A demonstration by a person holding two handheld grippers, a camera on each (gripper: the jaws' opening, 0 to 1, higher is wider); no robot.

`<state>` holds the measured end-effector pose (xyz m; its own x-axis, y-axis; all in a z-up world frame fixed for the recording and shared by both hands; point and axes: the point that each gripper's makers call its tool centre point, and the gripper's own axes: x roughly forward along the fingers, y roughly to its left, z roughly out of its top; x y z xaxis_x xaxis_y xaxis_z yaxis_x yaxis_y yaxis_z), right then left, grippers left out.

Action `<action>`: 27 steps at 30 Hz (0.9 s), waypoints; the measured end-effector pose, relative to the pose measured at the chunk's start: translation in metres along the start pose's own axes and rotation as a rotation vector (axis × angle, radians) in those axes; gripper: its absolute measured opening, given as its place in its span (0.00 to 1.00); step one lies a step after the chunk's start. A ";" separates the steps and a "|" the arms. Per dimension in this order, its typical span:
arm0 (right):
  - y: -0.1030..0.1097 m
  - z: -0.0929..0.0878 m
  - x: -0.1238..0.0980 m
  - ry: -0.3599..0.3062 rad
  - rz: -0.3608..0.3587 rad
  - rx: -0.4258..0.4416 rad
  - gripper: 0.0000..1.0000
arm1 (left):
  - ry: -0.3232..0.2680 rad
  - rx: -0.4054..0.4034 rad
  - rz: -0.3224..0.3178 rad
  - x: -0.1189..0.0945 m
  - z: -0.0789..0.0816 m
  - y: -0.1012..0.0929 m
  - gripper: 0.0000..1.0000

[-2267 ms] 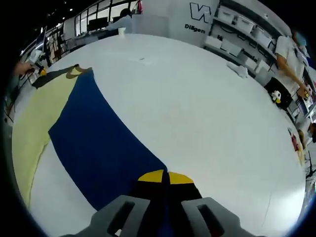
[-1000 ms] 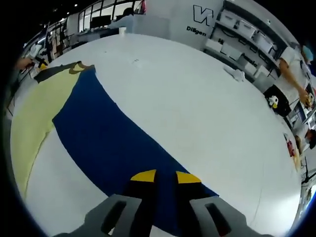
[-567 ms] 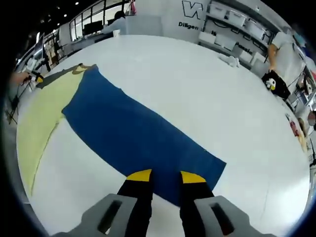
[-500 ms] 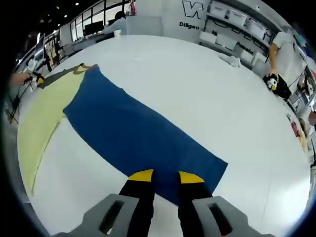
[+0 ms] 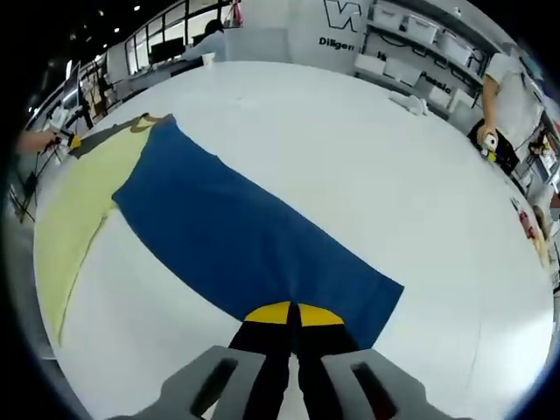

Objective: Fold the garment on the visible template until the final outline fits inside the template.

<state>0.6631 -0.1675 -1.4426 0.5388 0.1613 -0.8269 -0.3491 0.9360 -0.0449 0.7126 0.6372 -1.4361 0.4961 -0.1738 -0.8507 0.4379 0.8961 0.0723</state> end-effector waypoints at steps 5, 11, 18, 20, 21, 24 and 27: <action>0.006 -0.001 -0.003 0.000 0.036 0.050 0.18 | 0.004 -0.051 0.017 0.000 0.000 0.000 0.16; 0.010 -0.003 -0.004 0.011 0.043 0.017 0.23 | 0.001 -0.095 0.021 -0.004 -0.004 -0.001 0.34; 0.005 -0.005 -0.004 0.017 0.024 -0.015 0.11 | 0.009 -0.045 0.010 -0.002 -0.002 -0.007 0.11; -0.002 -0.010 -0.006 0.049 -0.010 -0.064 0.00 | 0.004 -0.027 0.021 -0.002 0.000 -0.009 0.09; 0.000 -0.009 -0.005 0.034 0.007 -0.043 0.00 | 0.003 -0.044 0.020 -0.001 0.000 -0.007 0.09; 0.000 -0.008 -0.005 0.030 0.012 -0.052 0.00 | 0.001 -0.040 0.007 -0.001 0.000 -0.005 0.09; -0.003 -0.008 -0.003 0.035 0.014 -0.084 0.00 | 0.002 -0.024 0.011 0.000 0.000 -0.003 0.09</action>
<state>0.6564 -0.1730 -1.4441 0.5070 0.1617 -0.8466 -0.4205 0.9038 -0.0792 0.7112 0.6340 -1.4357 0.4992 -0.1626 -0.8511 0.4139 0.9077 0.0694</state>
